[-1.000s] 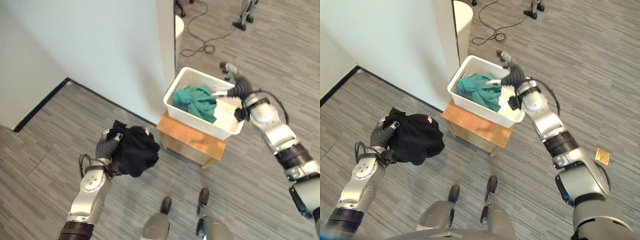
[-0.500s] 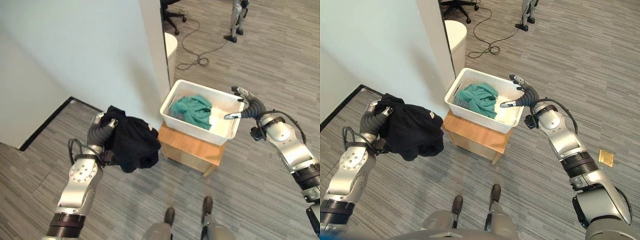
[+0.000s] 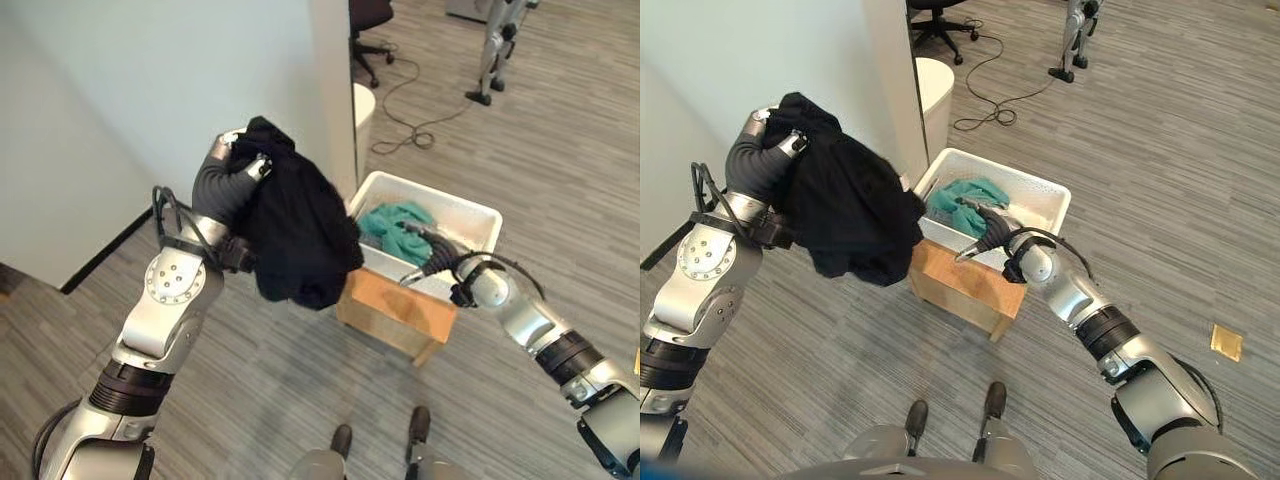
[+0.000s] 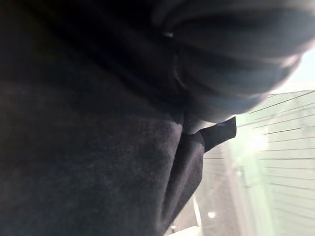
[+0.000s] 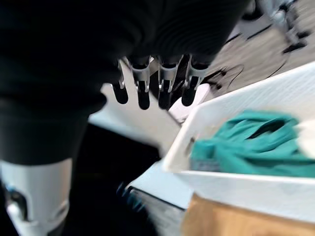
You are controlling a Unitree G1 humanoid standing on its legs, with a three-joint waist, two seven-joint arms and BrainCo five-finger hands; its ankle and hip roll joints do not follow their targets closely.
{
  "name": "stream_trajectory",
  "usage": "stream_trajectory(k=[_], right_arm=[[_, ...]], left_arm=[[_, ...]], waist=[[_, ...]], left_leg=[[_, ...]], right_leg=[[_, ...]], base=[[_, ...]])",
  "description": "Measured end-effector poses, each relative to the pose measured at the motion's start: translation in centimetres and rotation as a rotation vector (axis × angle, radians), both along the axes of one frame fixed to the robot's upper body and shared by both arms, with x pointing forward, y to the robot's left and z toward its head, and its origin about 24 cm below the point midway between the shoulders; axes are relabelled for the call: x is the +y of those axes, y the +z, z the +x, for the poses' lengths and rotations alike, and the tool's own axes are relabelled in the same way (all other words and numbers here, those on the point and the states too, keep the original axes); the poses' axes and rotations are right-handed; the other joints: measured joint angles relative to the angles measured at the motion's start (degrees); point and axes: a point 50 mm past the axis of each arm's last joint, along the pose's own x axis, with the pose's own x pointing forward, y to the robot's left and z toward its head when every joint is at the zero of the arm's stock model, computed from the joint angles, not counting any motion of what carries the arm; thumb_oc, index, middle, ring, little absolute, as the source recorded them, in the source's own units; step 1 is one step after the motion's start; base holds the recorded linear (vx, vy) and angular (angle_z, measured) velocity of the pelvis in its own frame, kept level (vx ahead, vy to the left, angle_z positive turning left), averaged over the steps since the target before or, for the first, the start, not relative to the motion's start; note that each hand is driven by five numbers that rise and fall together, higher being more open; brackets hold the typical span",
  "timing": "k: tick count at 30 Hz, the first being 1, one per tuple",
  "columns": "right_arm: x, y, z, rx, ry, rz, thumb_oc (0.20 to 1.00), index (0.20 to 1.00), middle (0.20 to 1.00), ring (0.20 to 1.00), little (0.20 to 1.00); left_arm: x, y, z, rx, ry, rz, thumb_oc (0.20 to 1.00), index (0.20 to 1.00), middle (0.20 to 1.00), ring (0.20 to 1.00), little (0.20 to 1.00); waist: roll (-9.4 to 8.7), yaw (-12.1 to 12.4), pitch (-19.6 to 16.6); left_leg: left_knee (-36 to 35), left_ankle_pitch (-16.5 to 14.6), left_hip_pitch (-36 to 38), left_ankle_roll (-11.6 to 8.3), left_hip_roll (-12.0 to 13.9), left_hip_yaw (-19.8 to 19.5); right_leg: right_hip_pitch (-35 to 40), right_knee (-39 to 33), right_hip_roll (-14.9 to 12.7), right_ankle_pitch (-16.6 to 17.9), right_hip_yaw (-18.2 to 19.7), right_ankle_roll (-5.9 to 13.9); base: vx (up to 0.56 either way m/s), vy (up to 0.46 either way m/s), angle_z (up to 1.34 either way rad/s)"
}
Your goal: Pick up bed clothes into laundry basket.
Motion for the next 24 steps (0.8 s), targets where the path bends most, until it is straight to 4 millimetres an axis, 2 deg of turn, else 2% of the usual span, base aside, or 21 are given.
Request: stream_trajectory(k=[3, 4, 9, 14, 21, 24], right_arm=[[2.6, 0.1, -0.1, -0.01, 0.044, 0.075, 1.0, 1.0, 1.0, 1.0, 1.0], [2.9, 0.1, -0.2, -0.011, 0.047, 0.085, 1.0, 1.0, 1.0, 1.0, 1.0], [3.1, 0.8, 0.0, -0.074, 0.028, 0.077, 1.0, 1.0, 1.0, 1.0, 1.0], [3.1, 2.7, 0.1, -0.171, 0.041, 0.047, 1.0, 1.0, 1.0, 1.0, 1.0], [2.7, 3.3, 0.0, -0.195, 0.042, 0.044, 1.0, 1.0, 1.0, 1.0, 1.0], [2.7, 4.2, 0.5, -0.213, 0.039, 0.043, 1.0, 1.0, 1.0, 1.0, 1.0]], left_arm=[[-0.9, -0.5, 0.0, 0.015, -0.033, 0.013, 0.2, 0.2, 0.2, 0.2, 0.2], [-1.0, -0.5, 0.0, 0.017, -0.034, 0.013, 0.2, 0.2, 0.2, 0.2, 0.2], [-1.0, -0.6, 0.1, 0.022, -0.031, 0.009, 0.2, 0.2, 0.2, 0.2, 0.2], [-1.6, -1.1, 0.1, 0.042, -0.047, 0.018, 0.2, 0.2, 0.2, 0.2, 0.2], [-1.5, -1.2, 0.1, 0.043, -0.045, 0.018, 0.2, 0.2, 0.2, 0.2, 0.2], [-1.5, -1.2, 0.1, 0.045, -0.044, 0.017, 0.2, 0.2, 0.2, 0.2, 0.2]], waist=[[0.19, 0.3, -0.18], [0.19, 0.35, -0.18], [0.19, 0.24, -0.18], [0.21, 0.2, -0.2], [0.24, 0.18, -0.21], [0.25, 0.29, -0.22]], left_leg=[[0.16, 0.01, -0.36, 0.01, -0.19, -0.07], [0.18, 0.01, -0.45, 0.01, -0.25, -0.07], [0.19, 0.0, -0.59, 0.01, -0.42, 0.13], [0.14, 0.01, -0.93, 0.02, -0.39, 0.02], [0.11, 0.01, -0.88, 0.02, -0.42, 0.03], [0.14, 0.01, -0.84, 0.02, -0.38, 0.02]], right_leg=[[-0.15, 0.01, -0.18, 0.01, -0.28, 0.0], [-0.23, 0.0, -0.24, 0.01, -0.29, 0.0], [-0.49, 0.0, -0.39, -0.04, -0.15, 0.06], [-0.83, 0.01, -0.35, -0.03, -0.03, 0.06], [-0.8, 0.01, -0.37, -0.02, -0.06, 0.05], [-0.78, 0.01, -0.35, -0.02, -0.04, 0.04]], base=[[-0.03, 0.018, 0.06], [0.0, 0.0, 0.0], [0.0, 0.003, -0.01], [0.01, 0.012, 0.0], [0.0, 0.0, 0.0], [0.0, 0.0, 0.0]])
